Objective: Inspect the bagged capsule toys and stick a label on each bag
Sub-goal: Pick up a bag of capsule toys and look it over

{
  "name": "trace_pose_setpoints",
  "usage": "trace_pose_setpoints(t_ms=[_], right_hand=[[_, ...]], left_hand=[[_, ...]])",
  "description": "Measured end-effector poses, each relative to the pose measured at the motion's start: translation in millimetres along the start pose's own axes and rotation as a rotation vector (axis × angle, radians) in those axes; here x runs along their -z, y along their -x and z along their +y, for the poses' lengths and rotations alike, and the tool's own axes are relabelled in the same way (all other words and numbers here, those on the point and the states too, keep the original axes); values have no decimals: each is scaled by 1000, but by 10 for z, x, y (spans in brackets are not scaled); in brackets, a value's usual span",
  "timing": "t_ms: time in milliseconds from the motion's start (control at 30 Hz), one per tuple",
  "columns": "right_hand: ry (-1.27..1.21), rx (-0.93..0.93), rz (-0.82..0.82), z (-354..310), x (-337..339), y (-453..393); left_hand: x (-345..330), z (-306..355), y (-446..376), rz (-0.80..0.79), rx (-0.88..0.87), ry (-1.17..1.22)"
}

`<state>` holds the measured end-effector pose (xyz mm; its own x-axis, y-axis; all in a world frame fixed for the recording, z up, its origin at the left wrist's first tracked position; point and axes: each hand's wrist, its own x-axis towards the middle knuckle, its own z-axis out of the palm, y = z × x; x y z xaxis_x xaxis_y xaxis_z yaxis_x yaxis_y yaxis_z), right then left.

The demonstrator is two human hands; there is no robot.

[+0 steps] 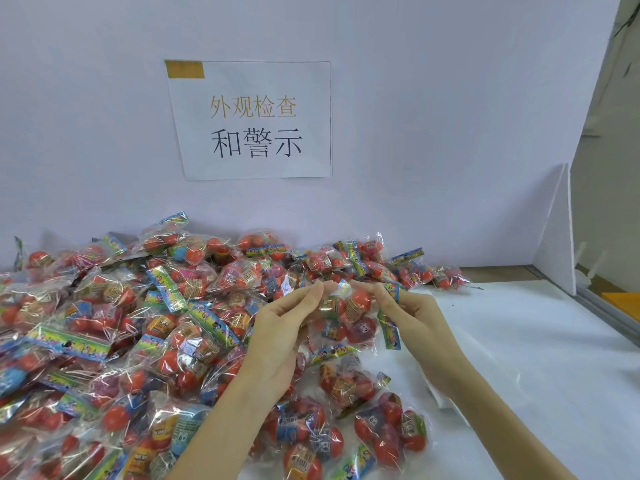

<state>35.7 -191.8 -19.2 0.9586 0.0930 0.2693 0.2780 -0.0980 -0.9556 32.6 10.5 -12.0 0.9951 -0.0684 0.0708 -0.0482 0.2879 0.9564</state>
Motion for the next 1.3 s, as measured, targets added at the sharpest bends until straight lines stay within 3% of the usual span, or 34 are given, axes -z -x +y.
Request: trace_pose_setpoints(t_ms=[200,433,633,733,833,900,1000,1067,1200,1300], right_hand=[[-94,-43,43,16,-27,-19],[61,-2,189,-10,-10,-3],[212,45,5,-38,31,-9],[249,44,58,1,-14,-22],[181,-4,154,27,-11,-46],[82,-65,155,37,27,-60],[-7,-139,-3,-11,86,-50],[61,-119,-105,-15,86,-43],[202,-57,-21,40,77,-65],[87,-40,17,-6,99,-65]], left_hand=[[-7,-41,-5,62,24,27],[-27,-97,-33,41,65,14],[38,-107,-50,143,34,21],[6,-123,-56,156,48,-24],[-39,-120,-49,-4,128,-32],[-67,-133,-24,-112,86,-44],[-69,-181,-23,-43,44,-134],[-62,-202,-47,3,7,-106],[-8,-169,-66,23,-4,-18],[6,-138,-91,12,48,84]])
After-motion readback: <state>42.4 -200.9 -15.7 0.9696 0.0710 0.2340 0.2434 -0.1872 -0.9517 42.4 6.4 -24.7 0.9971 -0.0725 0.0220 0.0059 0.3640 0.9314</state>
